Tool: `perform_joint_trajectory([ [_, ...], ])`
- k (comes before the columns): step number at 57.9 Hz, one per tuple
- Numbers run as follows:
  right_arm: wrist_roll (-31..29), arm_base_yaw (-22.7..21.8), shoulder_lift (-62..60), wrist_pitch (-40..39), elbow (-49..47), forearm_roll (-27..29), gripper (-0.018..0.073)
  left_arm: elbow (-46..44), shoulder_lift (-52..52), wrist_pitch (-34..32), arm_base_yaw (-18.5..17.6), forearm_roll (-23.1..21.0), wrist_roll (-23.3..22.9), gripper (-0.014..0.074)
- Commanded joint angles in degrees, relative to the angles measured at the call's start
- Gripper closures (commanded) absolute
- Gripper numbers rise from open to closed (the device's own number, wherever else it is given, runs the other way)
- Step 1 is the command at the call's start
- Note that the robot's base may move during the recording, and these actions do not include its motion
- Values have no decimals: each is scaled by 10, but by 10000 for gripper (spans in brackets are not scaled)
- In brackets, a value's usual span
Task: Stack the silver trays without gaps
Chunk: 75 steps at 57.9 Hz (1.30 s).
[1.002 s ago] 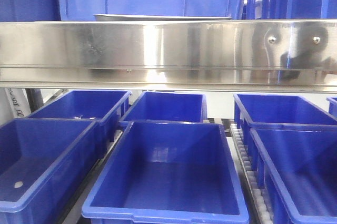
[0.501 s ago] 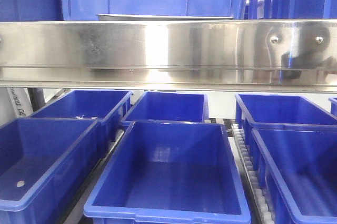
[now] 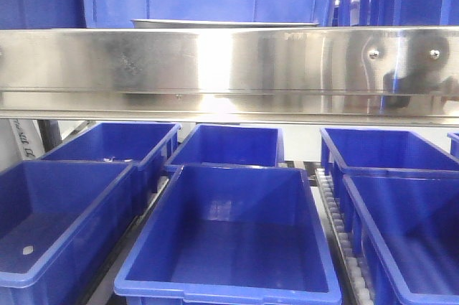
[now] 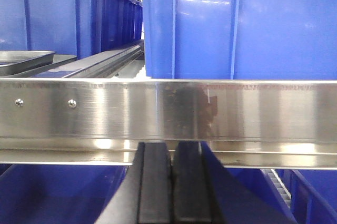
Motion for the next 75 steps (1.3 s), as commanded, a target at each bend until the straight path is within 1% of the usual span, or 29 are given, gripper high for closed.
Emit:
perform_joint_trajectory([
  [1,0,-3,-4,-6,0,-4,638,-1,-3,-6,3,-4,-5,603],
  [8,0,-3,-4,-6,0,-4,638,-1,-3,-7,3,-4,-5,603],
  [18,0,-3,-4,-6,0,-4,638,-1,-3,-32,3,-4,-5,603],
  [75,0,-3,-4,-6,0,-4,638,-1,-3,-32,3,-4,-5,603],
])
